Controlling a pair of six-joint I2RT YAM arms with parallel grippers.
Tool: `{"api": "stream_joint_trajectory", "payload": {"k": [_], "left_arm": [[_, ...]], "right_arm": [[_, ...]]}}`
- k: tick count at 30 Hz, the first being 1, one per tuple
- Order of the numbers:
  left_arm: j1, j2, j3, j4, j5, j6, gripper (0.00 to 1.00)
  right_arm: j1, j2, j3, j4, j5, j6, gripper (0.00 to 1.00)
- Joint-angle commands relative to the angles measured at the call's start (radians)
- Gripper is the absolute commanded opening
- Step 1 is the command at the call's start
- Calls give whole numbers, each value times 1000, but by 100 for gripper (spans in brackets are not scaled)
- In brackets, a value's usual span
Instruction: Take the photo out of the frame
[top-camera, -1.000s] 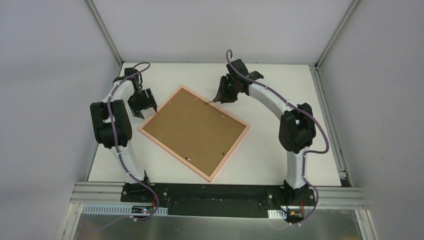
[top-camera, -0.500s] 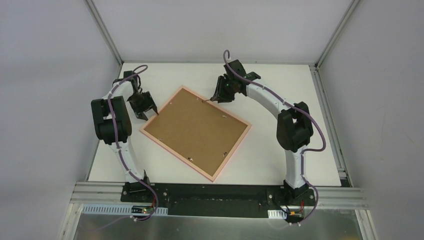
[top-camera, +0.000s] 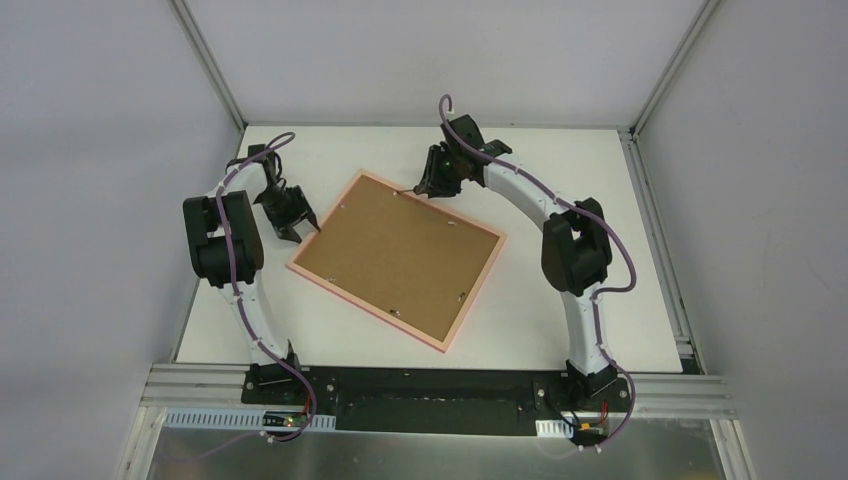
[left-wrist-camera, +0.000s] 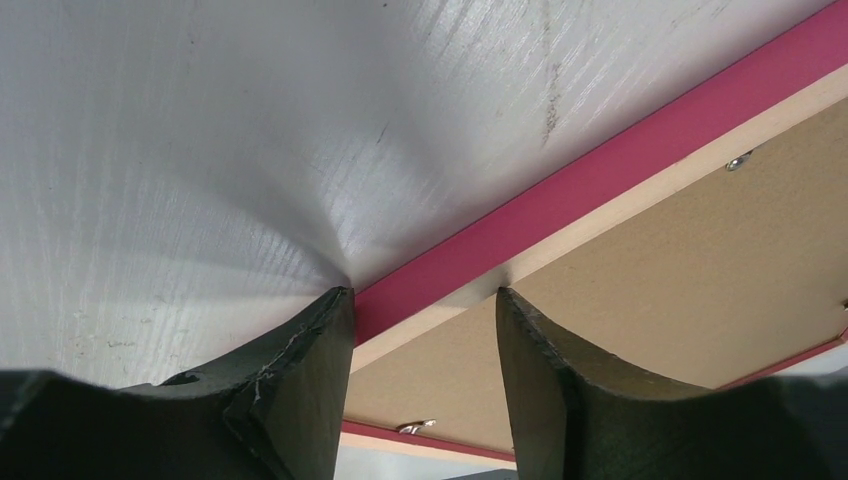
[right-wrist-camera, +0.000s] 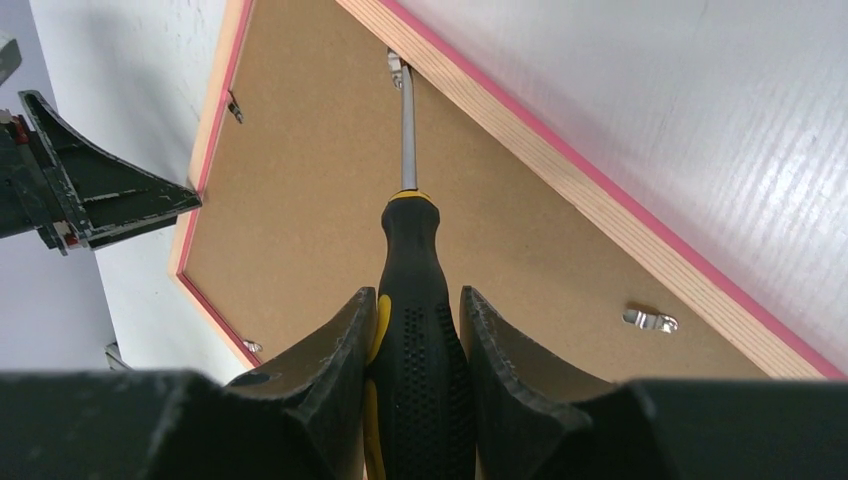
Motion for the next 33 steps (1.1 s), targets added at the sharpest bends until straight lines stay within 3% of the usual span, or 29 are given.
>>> {"api": "stream_joint_trajectory", "payload": {"k": [1,8,22,27,33], "left_arm": [[-5,46,-14,-72,-7,-12,51],[-3,60,-5,-81,14,-13,37],[-3,32,-22,-83,33,-12,38],[-4,1,-39,-82,60,-6,47],[-5,-27,-94,-80,76,-3,42]], "right_arm": [[2,51,80,10,-57,-11,0],[18,108,128,21,-173,33,0],[28,84,293,-66,-254,111,0],[10,-10,310,-123,-195,89,0],[49,-58,238,-319,-265,-52,0]]}}
